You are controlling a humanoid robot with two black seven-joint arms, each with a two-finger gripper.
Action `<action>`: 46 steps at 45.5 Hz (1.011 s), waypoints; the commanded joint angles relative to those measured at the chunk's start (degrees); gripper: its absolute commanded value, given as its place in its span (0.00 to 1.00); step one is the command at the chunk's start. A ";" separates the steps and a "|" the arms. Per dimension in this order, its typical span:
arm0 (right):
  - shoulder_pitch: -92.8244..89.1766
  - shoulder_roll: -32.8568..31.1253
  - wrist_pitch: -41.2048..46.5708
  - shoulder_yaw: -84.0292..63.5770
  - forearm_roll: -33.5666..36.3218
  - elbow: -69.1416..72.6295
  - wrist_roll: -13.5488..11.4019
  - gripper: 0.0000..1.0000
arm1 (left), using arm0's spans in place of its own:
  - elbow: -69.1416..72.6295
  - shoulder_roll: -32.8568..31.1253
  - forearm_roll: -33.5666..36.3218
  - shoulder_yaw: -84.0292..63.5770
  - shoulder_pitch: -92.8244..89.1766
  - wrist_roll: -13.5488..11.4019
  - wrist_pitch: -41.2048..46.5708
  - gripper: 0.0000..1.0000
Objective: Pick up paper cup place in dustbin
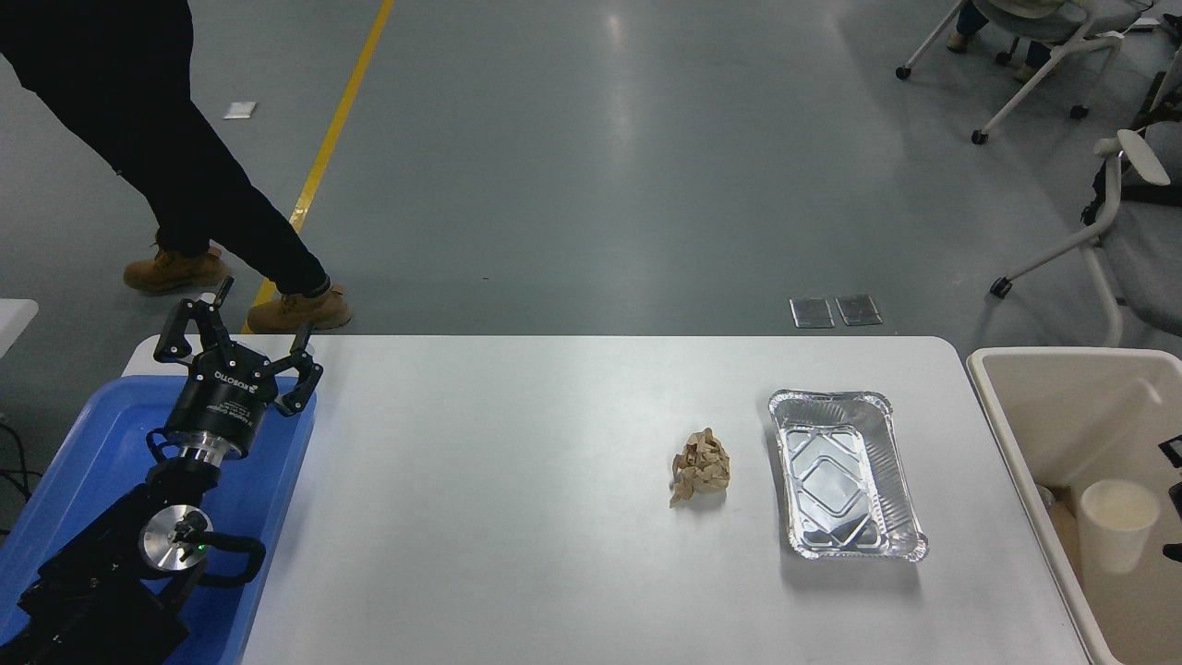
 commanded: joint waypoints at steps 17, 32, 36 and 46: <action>36.69 -9.47 6.23 -25.32 -0.16 27.04 0.54 1.00 | -0.01 0.00 0.00 0.00 0.00 0.00 -0.02 0.98; 63.94 -7.62 17.84 -36.04 -0.42 47.60 0.19 1.00 | -0.01 0.00 0.00 0.00 0.00 0.09 -0.02 0.98; 71.14 -7.19 20.48 -38.32 -1.04 55.33 0.10 1.00 | -0.01 0.00 0.00 0.00 0.00 0.09 -0.02 0.98; 85.57 -6.30 29.09 -41.85 -1.04 71.95 -0.07 1.00 | -0.01 0.00 0.00 0.00 0.00 0.09 -0.02 0.98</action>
